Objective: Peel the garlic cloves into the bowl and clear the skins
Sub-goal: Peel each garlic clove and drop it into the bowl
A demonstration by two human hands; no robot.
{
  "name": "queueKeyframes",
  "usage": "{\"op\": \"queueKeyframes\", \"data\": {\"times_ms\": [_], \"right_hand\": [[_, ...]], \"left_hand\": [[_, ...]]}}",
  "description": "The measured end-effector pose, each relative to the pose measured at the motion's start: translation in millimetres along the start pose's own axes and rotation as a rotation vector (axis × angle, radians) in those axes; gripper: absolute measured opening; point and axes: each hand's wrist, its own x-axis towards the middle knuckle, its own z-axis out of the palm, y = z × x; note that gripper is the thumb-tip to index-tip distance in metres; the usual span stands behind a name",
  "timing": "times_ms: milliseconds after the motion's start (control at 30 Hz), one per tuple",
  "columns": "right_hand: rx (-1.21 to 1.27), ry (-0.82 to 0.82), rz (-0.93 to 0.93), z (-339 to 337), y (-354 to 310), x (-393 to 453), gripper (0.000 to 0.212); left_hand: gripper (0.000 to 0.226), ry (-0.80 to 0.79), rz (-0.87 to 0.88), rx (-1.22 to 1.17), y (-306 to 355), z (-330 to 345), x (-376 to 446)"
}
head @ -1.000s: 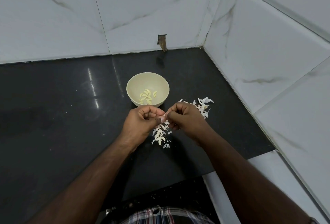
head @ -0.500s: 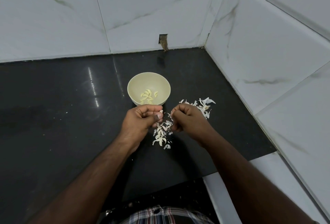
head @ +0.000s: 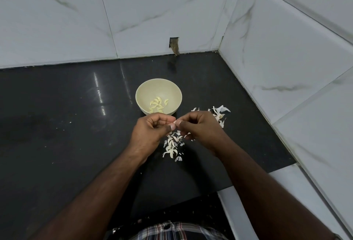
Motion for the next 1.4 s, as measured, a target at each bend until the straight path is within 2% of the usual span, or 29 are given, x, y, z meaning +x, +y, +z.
{"op": "queueKeyframes", "data": {"times_ms": [467,600,700,867,1033,1133,1267,1300,1400], "right_hand": [[-0.085,0.024,-0.043,1,-4,3,0.009],[-0.141,0.036,-0.07,1,-4,6,0.022],[-0.127,0.045,-0.073,3,-4,7,0.025],[-0.164,0.057,-0.064,2,0,8,0.014],[-0.202,0.158,-0.004,-8,7,9,0.014],[-0.225,0.177,0.007,-16,8,8,0.023],[-0.411,0.147,-0.043,-22,7,5,0.009],[-0.426,0.153,-0.053,-22,7,4,0.015],[-0.316,0.135,-0.098,-17,3,-1,0.018]], "left_hand": [[0.024,-0.012,0.117,0.205,1,0,0],[0.024,-0.03,0.13,0.234,1,1,1],[0.024,-0.056,0.119,0.181,3,1,2],[0.018,-0.039,0.047,-0.035,2,4,1],[0.022,-0.032,0.002,-0.207,1,3,3],[0.02,-0.035,-0.035,-0.22,0,4,4],[0.014,-0.012,-0.076,-0.249,0,4,4],[0.013,-0.01,-0.085,-0.252,0,4,5],[0.011,-0.005,-0.104,-0.261,0,4,5]]}}
